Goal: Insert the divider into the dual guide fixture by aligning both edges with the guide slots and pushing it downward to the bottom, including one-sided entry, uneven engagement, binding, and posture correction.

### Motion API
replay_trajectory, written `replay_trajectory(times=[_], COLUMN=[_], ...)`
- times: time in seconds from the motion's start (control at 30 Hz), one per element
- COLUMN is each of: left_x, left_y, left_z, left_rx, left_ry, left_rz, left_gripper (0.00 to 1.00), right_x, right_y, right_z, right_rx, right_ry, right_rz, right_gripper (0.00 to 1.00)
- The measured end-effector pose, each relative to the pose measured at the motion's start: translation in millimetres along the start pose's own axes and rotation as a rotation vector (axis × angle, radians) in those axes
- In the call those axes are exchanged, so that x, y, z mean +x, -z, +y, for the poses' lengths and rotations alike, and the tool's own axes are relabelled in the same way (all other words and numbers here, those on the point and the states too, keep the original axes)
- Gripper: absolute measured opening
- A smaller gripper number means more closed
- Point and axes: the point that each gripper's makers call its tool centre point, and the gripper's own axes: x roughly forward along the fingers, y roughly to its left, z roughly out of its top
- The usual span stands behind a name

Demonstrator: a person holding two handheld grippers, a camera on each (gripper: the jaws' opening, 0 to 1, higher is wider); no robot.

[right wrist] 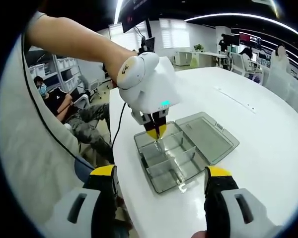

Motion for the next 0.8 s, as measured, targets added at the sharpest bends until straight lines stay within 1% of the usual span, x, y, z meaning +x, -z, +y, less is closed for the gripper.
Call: replay_trajectory(times=[0.1,0.13,0.27,0.33,0.37,0.47,0.53,0.6,0.7,0.77,0.8], left_x=[-4.0,-5.6,-13.1,-17.3,-19.8,-26.2,-30.3,-34.7,-38.5,-39.9,-41.1], left_y=[-1.1,-1.1,-1.2,-1.7,-2.6,0.0,0.5,2.5,4.0,4.9,5.4], left_z=[0.4,2.1,0.8,-0.5,-0.8,0.0,1.1,-2.5,-3.9,-7.0,-6.8], left_rx=[-0.009,-0.015,-0.043,-0.063,-0.066,-0.100,-0.121,-0.152,-0.165,-0.194,-0.208], left_ry=[-0.004,-0.015,-0.021,-0.025,-0.030,-0.047,-0.061,-0.055,-0.067,-0.065,-0.077], left_rz=[-0.027,-0.035,-0.069,-0.099,-0.122,-0.150,-0.183,-0.205,-0.232,-0.253,-0.269], left_gripper=[0.10,0.11,0.14,0.17,0.19,0.22,0.24,0.24,0.24,0.23,0.24], right_x=[0.4,0.4,0.5,0.5,0.2,0.1,0.0,-0.7,-2.2,-2.0,-1.8], right_y=[1.2,1.5,5.4,8.4,9.9,13.6,16.0,19.9,24.1,28.2,31.4], right_z=[-1.3,-1.6,-2.8,-3.9,-4.2,-5.7,-7.3,-9.0,-13.0,-14.6,-15.7], right_rx=[-0.001,-0.002,-0.004,-0.002,-0.001,0.002,0.002,-0.003,0.001,0.003,0.004], right_ry=[-0.001,-0.001,-0.003,-0.003,-0.003,-0.005,-0.009,-0.011,-0.009,-0.009,-0.009], right_rz=[0.003,0.003,0.011,0.016,0.018,0.025,0.026,0.038,0.046,0.054,0.062], right_gripper=[0.69,0.69,0.69,0.69,0.69,0.69,0.69,0.70,0.69,0.69,0.69])
